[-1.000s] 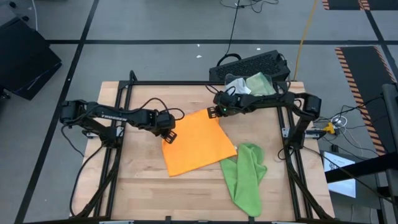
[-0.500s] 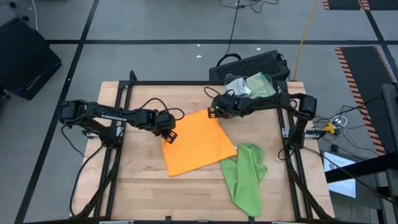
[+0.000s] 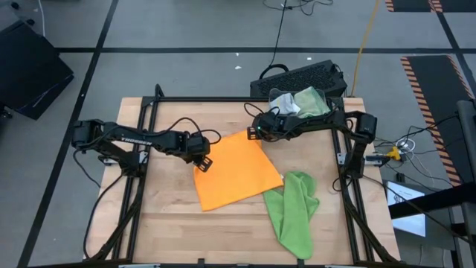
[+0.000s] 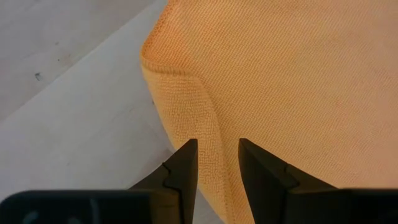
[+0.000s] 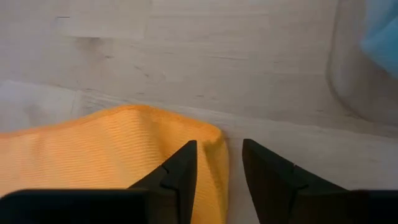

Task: Fold microfiber towels
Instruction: Fold the yellow microfiber towel

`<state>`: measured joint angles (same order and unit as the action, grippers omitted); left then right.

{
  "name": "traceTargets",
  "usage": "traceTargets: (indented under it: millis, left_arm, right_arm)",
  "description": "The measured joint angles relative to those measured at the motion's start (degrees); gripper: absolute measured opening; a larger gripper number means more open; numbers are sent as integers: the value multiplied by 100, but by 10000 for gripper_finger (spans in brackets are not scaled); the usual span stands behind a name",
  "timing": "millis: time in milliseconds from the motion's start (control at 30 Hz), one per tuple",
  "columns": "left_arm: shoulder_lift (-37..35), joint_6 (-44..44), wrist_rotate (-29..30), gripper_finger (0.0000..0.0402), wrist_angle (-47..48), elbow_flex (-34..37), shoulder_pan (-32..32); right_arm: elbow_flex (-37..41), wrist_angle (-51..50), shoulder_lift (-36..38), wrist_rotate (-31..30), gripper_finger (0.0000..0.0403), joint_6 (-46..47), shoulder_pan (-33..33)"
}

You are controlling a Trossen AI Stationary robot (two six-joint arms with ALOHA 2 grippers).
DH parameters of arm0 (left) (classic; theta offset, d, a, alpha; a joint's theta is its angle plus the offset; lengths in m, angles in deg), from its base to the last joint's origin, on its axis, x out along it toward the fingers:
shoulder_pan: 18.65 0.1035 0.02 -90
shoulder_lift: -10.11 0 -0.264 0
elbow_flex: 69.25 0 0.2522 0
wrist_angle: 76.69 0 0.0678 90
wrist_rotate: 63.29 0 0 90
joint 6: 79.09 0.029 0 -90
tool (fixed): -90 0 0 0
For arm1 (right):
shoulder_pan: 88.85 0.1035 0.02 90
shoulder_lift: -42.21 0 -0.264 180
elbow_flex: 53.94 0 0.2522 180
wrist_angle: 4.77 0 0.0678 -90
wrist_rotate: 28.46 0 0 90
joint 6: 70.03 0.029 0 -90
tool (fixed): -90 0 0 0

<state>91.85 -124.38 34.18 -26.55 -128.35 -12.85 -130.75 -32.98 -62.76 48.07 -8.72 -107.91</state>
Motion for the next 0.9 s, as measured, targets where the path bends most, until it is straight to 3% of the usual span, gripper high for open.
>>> traceTargets:
  millis: [333, 567, 633, 900]
  left_arm:
    - [0, 29, 0, 118, 34, 0, 0]
    - [0, 30, -26, 118, 50, 0, -20]
    - [0, 28, -196, 118, 48, 0, -20]
    - [-119, -373, -1189, 118, 48, 0, -22]
  right_arm:
    - [-11, 58, -299, 162, 104, 135, 8]
    - [-11, -1, -354, 234, 27, 39, 0]
    - [-7, -16, -354, 294, 8, 13, -5]
    - [9, -71, -63, 606, 3, -201, 57]
